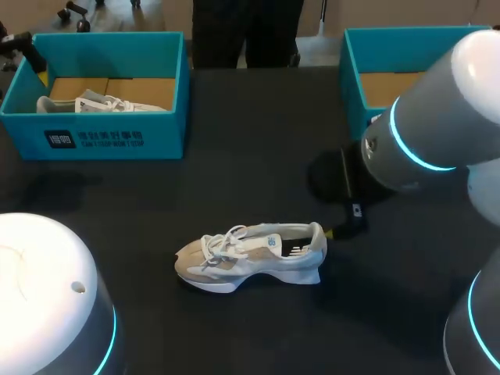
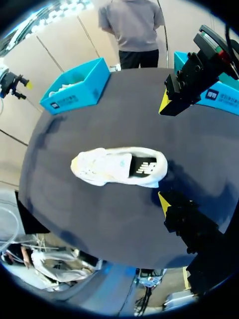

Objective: Take the shoe out of the shoebox, open the shoe tongue, remove and reinsert the insole, then place the shoe into the shoebox

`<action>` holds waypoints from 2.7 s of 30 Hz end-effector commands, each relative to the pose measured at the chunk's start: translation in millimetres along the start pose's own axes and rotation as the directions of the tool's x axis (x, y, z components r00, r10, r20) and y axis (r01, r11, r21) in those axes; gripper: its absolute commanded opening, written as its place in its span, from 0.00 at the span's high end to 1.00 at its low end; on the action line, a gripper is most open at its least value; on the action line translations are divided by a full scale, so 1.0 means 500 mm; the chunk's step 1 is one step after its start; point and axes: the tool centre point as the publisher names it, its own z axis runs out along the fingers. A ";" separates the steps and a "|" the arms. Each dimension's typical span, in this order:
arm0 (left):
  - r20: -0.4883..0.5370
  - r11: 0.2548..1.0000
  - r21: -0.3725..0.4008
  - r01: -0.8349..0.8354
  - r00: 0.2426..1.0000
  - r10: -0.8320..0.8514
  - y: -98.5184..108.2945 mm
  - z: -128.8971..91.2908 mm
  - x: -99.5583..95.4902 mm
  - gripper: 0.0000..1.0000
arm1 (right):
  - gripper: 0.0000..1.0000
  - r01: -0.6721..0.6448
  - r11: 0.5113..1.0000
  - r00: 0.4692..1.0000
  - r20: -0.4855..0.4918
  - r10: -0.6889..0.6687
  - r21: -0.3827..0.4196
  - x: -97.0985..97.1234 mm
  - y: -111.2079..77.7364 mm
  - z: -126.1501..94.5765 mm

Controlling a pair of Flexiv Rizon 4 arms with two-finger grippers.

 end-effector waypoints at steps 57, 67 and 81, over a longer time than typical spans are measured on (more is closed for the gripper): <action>-0.002 1.000 -0.005 0.000 1.000 0.000 -0.003 0.000 0.000 0.00 | 0.00 -0.204 0.775 0.979 -0.146 0.145 -0.598 0.043 -0.195 0.160; -0.002 1.000 -0.005 0.000 1.000 0.000 -0.003 0.000 0.000 0.00 | 0.00 -0.223 0.753 0.975 -0.154 0.163 -0.619 0.065 -0.202 0.203; -0.002 1.000 -0.005 0.000 1.000 0.000 -0.003 0.000 0.000 0.00 | 0.00 -0.283 0.734 0.959 -0.196 0.205 -0.617 0.089 -0.203 0.245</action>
